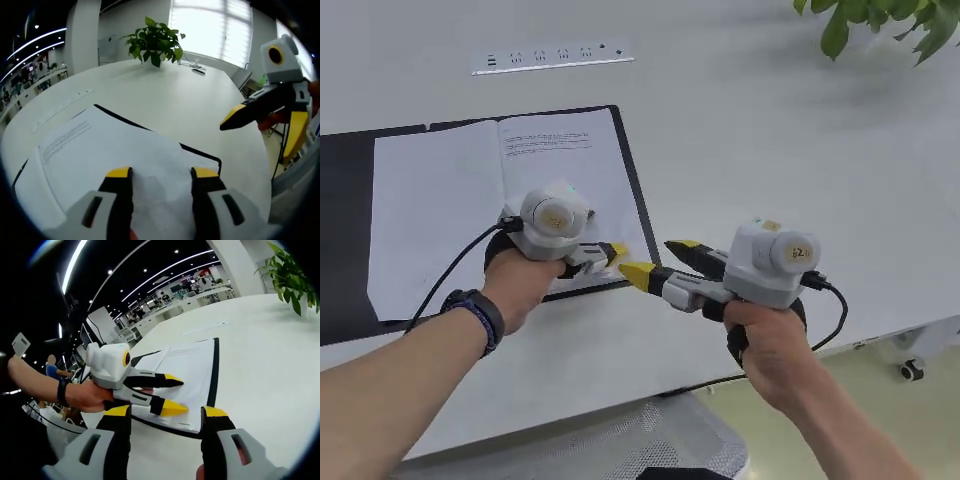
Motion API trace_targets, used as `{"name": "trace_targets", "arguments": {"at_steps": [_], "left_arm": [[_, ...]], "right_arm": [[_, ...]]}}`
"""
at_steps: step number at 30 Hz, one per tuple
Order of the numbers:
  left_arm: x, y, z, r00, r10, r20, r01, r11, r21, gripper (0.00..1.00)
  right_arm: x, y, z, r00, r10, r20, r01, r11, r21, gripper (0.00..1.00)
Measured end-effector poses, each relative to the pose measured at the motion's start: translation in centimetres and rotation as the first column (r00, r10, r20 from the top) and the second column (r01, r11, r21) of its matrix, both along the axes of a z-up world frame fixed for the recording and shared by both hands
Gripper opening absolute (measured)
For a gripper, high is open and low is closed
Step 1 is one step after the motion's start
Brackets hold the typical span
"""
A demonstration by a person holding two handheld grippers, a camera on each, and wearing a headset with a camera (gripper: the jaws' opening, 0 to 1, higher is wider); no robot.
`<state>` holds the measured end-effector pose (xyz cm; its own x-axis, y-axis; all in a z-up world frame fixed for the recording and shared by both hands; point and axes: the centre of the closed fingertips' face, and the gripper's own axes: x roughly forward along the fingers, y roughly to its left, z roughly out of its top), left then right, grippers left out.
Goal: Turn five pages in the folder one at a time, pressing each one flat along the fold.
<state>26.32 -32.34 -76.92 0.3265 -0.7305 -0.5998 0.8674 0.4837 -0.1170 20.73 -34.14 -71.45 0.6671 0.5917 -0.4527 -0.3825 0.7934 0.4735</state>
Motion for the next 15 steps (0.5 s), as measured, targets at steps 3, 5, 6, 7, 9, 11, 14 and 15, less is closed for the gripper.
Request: {"name": "trace_targets", "arguments": {"at_steps": [3, 5, 6, 7, 9, 11, 14, 15], "left_arm": [[0.1, 0.2, 0.1, 1.000, 0.021, -0.020, -0.021, 1.000, -0.022, 0.44], [0.2, 0.3, 0.2, 0.998, 0.046, -0.052, -0.049, 0.997, -0.058, 0.42], [0.2, 0.6, 0.1, 0.997, 0.049, -0.055, -0.052, 0.997, -0.059, 0.40], [0.2, 0.6, 0.2, 0.997, 0.049, -0.057, -0.053, 0.996, -0.065, 0.39], [0.1, 0.7, 0.2, 0.996, 0.055, -0.064, -0.060, 0.995, -0.074, 0.38], [0.2, 0.7, 0.0, 0.996, 0.058, -0.066, -0.063, 0.995, -0.075, 0.37], [0.2, 0.6, 0.0, 0.996, 0.062, -0.071, -0.068, 0.995, -0.079, 0.37], [0.2, 0.6, -0.1, 0.995, 0.062, -0.072, -0.068, 0.995, -0.078, 0.37]], "right_arm": [[1.0, 0.0, -0.2, 1.000, 0.001, 0.003, -0.001, 1.000, 0.008, 0.54], [2.0, -0.1, -0.5, 1.000, -0.002, 0.002, 0.002, 1.000, 0.018, 0.54], [2.4, -0.1, -0.6, 1.000, -0.005, 0.001, 0.005, 1.000, 0.026, 0.54], [3.0, 0.0, -0.7, 1.000, -0.009, -0.001, 0.009, 0.999, 0.038, 0.54], [3.8, 0.2, -1.0, 1.000, -0.010, -0.006, 0.010, 0.998, 0.055, 0.54], [4.4, 0.6, -1.5, 1.000, -0.005, -0.018, 0.006, 0.998, 0.070, 0.54], [5.1, 1.1, -2.2, 0.999, 0.000, -0.035, 0.003, 0.996, 0.091, 0.54], [5.1, 1.3, -2.4, 0.999, 0.004, -0.040, 0.000, 0.995, 0.098, 0.54]]}}
